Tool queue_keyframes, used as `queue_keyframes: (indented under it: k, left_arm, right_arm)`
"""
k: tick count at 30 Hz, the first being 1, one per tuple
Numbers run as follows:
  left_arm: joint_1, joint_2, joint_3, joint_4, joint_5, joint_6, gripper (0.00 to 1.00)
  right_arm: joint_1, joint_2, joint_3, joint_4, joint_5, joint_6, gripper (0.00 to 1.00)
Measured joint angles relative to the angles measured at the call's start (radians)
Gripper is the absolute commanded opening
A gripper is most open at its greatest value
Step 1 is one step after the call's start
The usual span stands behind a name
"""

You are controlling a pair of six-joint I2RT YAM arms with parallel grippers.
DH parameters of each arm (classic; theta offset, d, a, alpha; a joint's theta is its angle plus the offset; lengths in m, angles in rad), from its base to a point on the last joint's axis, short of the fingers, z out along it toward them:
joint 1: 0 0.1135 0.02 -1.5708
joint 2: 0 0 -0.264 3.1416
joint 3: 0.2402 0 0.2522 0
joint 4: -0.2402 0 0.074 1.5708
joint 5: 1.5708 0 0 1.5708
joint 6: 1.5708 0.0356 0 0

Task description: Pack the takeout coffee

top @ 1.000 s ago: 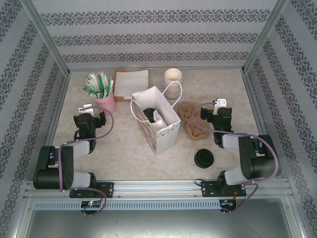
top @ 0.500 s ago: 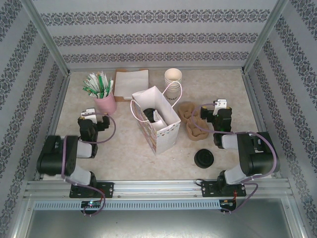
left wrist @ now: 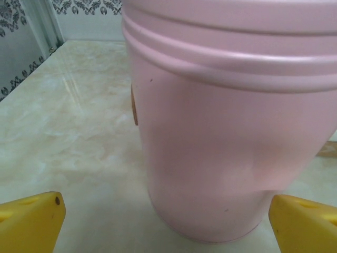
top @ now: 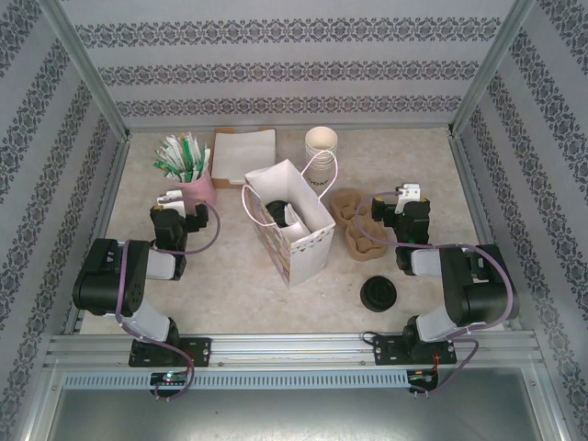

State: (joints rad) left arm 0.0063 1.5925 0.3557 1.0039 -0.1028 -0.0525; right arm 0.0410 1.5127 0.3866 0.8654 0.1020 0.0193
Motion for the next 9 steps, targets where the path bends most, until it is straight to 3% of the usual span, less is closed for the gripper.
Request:
queue_keyframes:
  k: [9]
  left_arm:
    - [0.0,0.0,0.0,-0.018,0.011,0.012,1.0]
  right_arm:
    - [-0.01,0.0,0.0,0.0,-0.014,0.0,0.98]
